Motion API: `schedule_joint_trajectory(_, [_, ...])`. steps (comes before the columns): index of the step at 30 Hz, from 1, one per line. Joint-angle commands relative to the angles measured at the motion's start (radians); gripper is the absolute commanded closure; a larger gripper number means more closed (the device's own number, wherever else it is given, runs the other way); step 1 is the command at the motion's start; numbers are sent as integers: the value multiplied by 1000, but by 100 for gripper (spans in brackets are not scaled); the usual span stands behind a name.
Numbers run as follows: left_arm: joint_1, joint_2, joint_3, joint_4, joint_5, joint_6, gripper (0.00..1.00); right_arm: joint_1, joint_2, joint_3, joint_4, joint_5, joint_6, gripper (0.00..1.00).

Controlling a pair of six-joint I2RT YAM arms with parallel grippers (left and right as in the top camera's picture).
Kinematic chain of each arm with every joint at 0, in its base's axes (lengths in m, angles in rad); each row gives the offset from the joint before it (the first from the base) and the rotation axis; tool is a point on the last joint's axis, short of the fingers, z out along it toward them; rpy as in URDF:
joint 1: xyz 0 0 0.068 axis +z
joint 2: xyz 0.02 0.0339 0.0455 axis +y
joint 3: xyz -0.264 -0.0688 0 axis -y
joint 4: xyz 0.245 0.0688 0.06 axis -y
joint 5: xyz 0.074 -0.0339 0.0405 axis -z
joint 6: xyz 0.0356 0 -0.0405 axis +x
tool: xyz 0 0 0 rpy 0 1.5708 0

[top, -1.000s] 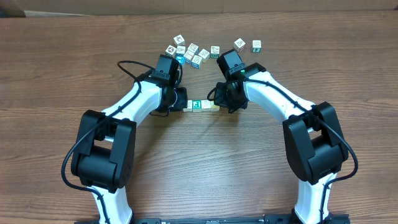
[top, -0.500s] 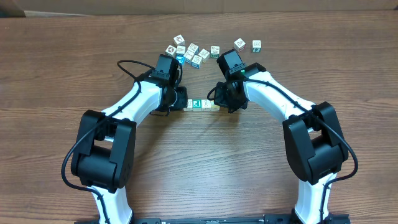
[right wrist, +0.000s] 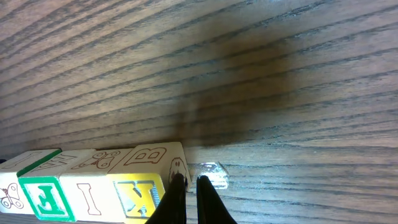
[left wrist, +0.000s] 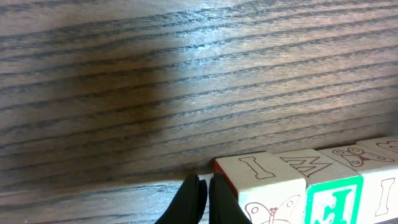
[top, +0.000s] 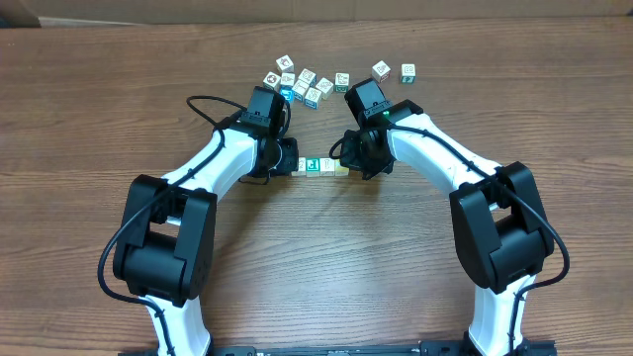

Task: Form a horizontal line

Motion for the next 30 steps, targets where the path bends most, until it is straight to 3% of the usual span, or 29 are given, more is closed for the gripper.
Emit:
schedule_joint_trajectory(1, [-9,10,5,2,16,19,96,-1,-19,-3,8,-9,6,96])
schedule_joint_trajectory(30, [-6,10,5,-4,-1,19,96,-2,-19,-3,-2,75,3,96])
